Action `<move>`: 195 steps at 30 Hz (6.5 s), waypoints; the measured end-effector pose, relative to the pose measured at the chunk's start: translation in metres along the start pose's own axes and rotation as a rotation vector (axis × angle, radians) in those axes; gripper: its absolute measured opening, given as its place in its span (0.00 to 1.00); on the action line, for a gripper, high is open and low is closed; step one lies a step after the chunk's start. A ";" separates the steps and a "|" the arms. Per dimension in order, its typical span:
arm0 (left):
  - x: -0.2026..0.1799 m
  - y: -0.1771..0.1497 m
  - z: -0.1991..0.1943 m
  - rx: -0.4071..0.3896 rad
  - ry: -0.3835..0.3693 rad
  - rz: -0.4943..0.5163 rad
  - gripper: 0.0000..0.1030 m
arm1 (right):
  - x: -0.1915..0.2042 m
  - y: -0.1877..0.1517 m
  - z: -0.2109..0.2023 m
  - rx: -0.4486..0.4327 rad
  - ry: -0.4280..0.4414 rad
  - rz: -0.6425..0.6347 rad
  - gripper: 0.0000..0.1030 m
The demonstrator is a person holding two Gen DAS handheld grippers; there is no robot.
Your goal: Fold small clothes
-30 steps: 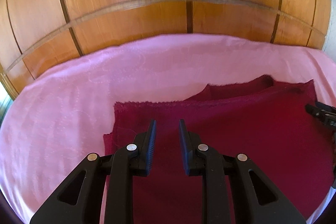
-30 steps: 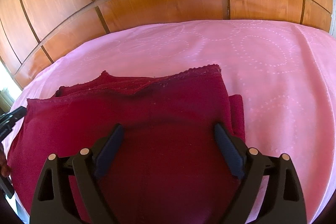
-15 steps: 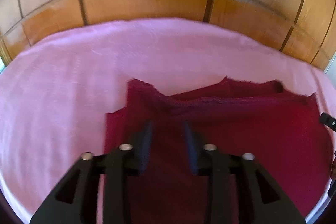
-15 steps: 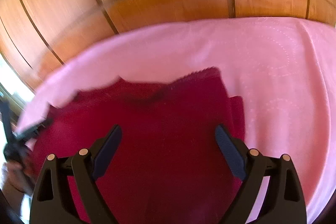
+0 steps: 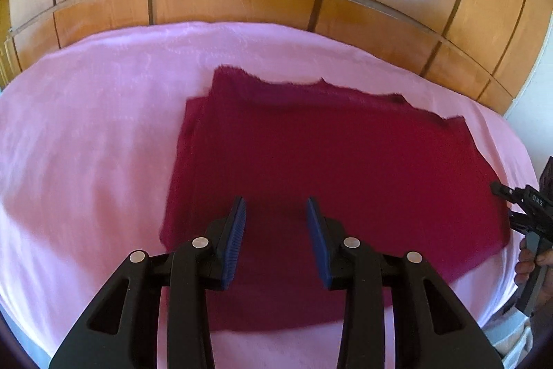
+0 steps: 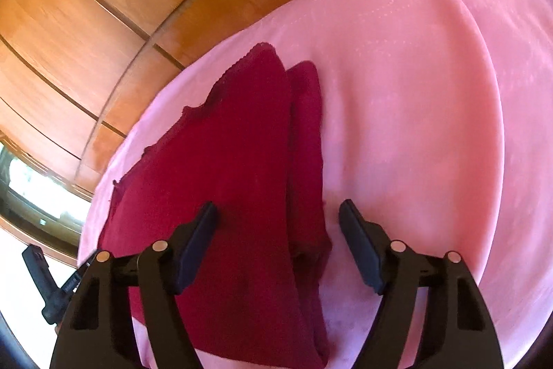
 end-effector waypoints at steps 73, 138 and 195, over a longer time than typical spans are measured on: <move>0.059 0.018 0.008 0.171 -0.118 -0.143 0.11 | 0.262 -0.180 0.080 0.323 0.259 -0.605 0.62; 0.066 0.003 -0.026 -0.050 -0.034 -0.182 0.58 | 0.236 -0.023 0.115 0.128 0.222 -0.325 0.89; -0.287 0.025 0.058 0.078 -0.340 0.353 0.27 | -0.002 0.061 -0.088 -0.290 -0.173 -0.104 0.59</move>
Point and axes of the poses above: each gripper's, at about its wrist camera, not at the fingertips, and z roughly the way its jaws point, x to its left, y to its top, the point moved 10 cm from there along z, roughly the way its jaws point, and after that the axes turned 1 degree about x, right-handed, at the moved point
